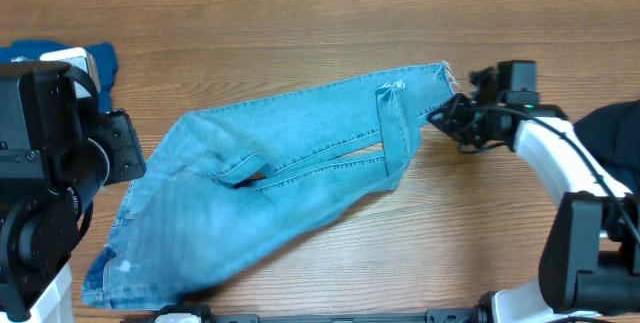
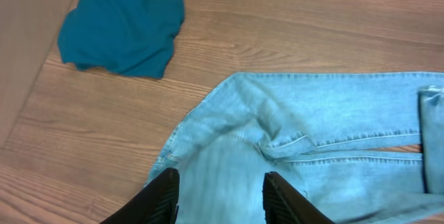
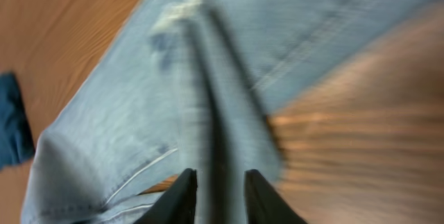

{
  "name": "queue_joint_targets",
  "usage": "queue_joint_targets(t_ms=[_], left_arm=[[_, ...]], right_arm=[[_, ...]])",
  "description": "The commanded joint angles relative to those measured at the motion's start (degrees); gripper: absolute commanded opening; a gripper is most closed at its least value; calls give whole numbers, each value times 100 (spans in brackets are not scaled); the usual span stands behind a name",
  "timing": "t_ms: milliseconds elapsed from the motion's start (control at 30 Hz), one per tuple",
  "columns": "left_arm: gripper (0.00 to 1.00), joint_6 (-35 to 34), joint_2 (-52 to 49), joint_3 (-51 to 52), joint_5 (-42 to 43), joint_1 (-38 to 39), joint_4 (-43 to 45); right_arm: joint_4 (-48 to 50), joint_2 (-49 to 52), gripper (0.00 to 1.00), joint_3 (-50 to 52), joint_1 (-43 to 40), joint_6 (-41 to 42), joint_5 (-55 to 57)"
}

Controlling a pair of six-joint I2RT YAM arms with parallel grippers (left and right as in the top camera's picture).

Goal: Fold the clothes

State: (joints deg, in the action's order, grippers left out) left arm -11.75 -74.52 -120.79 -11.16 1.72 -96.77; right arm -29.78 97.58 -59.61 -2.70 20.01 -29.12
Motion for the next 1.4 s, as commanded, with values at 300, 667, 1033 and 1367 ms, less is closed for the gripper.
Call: queue_joint_targets(t_ms=[300,667,1033,1367], left_arm=[[43,146,28,-105,181,-61,81],[44,146,26,-105,177,-61,146],[43,144,-181,-103,227,-61,114],[42,146,-284,-103,223,-61,177]], right_arm=[[960,428,66,-74,1158,-162,1290],[866,664,15,-103,1329,-181,1012],[1228,136,4,-450,-197,319,-245],[267,127,4,-448,-1694,-527,-776]])
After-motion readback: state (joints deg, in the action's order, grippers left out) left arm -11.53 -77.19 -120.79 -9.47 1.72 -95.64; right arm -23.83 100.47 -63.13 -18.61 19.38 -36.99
